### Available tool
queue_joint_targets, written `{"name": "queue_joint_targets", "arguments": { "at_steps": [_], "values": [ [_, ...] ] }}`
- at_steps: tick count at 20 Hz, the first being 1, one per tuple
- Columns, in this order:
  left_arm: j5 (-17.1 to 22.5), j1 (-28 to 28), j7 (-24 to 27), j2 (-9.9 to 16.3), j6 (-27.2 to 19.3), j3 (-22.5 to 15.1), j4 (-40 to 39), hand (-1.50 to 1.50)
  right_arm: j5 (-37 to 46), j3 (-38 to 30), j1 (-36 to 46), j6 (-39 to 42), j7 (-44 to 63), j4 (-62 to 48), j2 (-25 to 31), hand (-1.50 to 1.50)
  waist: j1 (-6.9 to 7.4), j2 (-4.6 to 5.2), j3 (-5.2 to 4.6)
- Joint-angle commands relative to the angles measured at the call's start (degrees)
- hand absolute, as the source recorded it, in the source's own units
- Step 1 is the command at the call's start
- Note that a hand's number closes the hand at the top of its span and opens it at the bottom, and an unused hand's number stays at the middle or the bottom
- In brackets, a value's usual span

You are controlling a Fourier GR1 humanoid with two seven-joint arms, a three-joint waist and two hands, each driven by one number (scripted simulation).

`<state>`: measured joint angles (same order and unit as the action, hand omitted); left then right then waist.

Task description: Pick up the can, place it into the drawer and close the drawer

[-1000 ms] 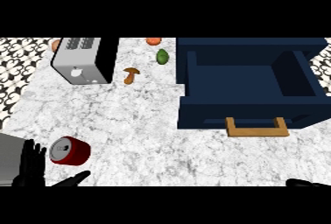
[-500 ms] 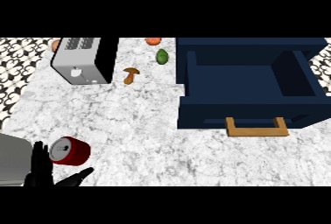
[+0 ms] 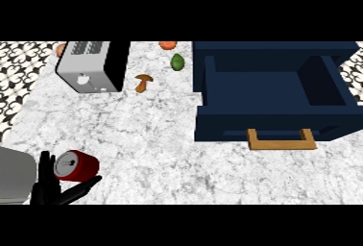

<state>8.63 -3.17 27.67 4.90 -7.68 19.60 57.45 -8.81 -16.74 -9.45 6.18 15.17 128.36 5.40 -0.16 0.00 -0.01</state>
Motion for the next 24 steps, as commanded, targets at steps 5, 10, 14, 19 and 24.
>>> {"name": "queue_joint_targets", "arguments": {
  "at_steps": [5, 10, 14, 19, 24],
  "values": [
    [2.73, 4.38, 3.15, 4.44, 5.01, 1.21, -8.28, -1.5, 0.8, 1.18, -0.28, -0.44, 5.94, 4.61, -0.86, -1.5, -0.03, -0.03, -0.01],
    [1.35, 9.59, 7.36, 5.92, 7.91, 0.04, -16.66, -1.5, 5.15, 2.64, 0.93, -1.2, -0.51, 1.38, -2.89, -1.5, -0.16, 0.04, -0.04],
    [1.67, 11.74, 6.3, 4.78, 8.41, -1.67, -16.74, 1.5, 1.38, -0.79, 0.55, 0.6, 0.09, 0.0, -1.35, -1.5, -0.12, 0.0, -0.01],
    [2.41, 17.07, 10.05, 5.78, 12.25, -1.23, -24.56, 1.5, 4.3, 1.72, 1.61, -0.33, 0.38, 0.42, -2.42, -1.5, -0.23, 0.06, -0.03],
    [3.83, 17.39, 7.7, 6.71, 13.03, -1.93, -20.79, 1.5, 4.67, 0.99, 6.08, -1.78, 3.5, -0.64, -0.48, -1.5, 0.04, 0.01, -0.01]
  ]
}}
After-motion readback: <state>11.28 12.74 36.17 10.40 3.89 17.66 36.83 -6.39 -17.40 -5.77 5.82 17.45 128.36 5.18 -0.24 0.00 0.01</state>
